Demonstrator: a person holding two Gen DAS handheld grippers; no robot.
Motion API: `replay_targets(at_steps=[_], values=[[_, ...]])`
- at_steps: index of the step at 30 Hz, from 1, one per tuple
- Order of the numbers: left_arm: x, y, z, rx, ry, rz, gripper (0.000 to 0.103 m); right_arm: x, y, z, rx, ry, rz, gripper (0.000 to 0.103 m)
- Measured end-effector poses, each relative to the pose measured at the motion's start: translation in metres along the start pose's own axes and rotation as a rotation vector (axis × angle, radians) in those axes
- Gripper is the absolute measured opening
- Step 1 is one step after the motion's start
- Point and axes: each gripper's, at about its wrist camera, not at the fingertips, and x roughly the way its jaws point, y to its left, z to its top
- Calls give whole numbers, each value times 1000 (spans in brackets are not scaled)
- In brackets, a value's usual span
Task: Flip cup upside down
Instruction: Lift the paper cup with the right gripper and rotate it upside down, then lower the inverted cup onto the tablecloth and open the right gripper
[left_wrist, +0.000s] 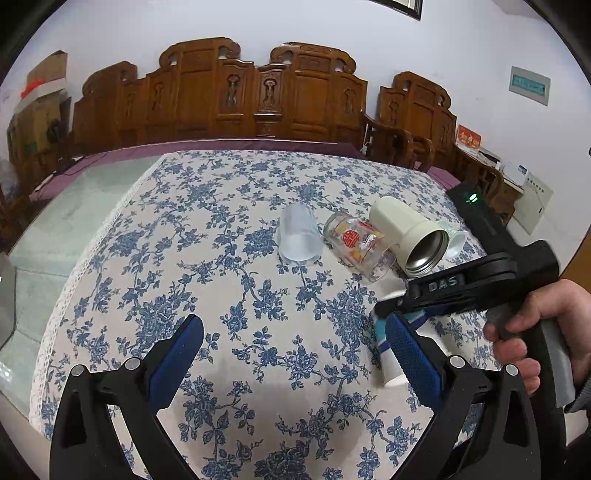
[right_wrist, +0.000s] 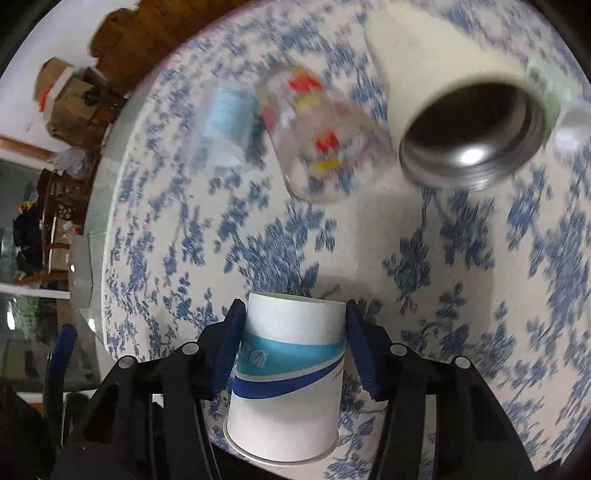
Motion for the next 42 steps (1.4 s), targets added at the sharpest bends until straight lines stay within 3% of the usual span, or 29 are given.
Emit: replay_targets(at_steps=[4, 9, 16, 21, 26, 38, 42], values=[[1, 0, 0, 2, 4, 3, 95, -24, 3, -1, -105, -149, -46, 57], [3, -2, 0, 8, 10, 5, 95, -41, 5, -13, -243, -374, -181, 57], [5, -4, -1, 18, 15, 12, 95, -35, 10, -31, -394, -555, -356, 56], [6, -4, -2, 21, 16, 15, 95, -30, 13, -47, -444, -609, -404, 57], [5, -4, -2, 22, 11, 14, 95, -35, 13, -67, -436, -648, -400, 57], [3, -8, -2, 34, 1, 16, 95, -50, 3, -90, -342, -624, -313, 58], [2, -10, -2, 37, -3, 23, 95, -54, 0, -97, -318, -615, -281, 68]])
